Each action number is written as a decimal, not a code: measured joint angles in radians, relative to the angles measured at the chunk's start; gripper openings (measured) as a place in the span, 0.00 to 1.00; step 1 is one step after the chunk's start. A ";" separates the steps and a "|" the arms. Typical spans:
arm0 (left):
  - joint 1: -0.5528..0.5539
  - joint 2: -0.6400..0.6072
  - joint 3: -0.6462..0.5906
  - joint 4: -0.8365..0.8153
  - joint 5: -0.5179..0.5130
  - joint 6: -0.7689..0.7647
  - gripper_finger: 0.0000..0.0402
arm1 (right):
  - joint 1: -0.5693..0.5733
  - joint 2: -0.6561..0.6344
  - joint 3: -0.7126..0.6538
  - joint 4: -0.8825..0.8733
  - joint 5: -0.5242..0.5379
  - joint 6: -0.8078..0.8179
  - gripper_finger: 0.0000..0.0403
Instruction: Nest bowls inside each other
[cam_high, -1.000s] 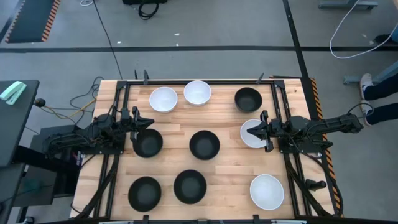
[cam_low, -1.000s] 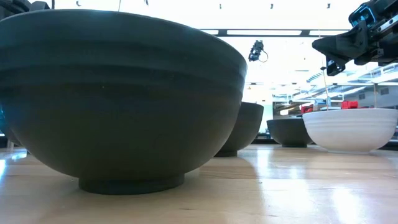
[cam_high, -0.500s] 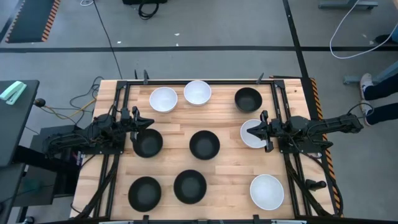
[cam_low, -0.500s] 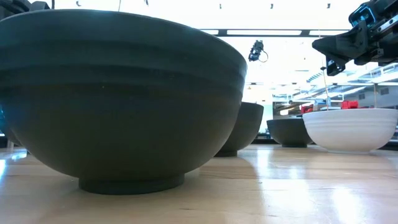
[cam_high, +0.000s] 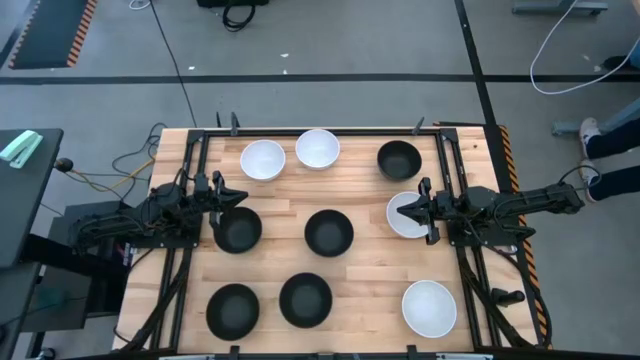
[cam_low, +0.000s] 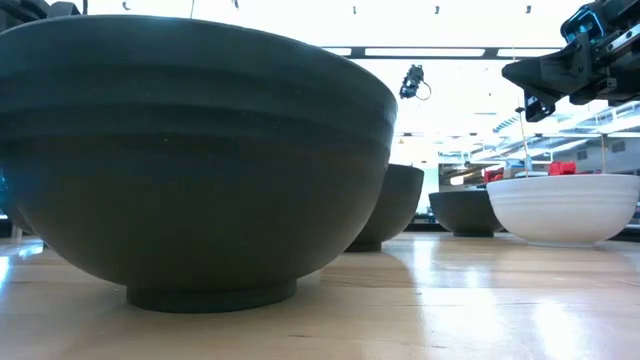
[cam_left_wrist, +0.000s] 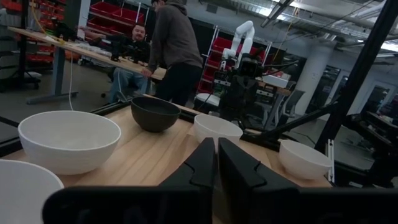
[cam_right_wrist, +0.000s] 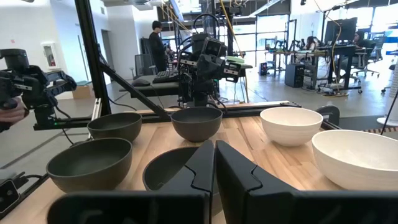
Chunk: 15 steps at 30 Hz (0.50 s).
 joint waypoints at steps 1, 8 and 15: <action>0.000 0.000 0.000 0.000 0.000 0.000 0.07 | 0.000 0.000 0.000 0.000 0.000 0.000 0.06; 0.000 0.000 0.000 -0.037 0.000 0.116 0.04 | 0.000 0.000 0.000 0.000 0.000 0.000 0.06; 0.000 0.000 0.001 -0.081 -0.002 0.240 0.05 | 0.000 0.000 0.000 0.020 0.019 -0.077 0.06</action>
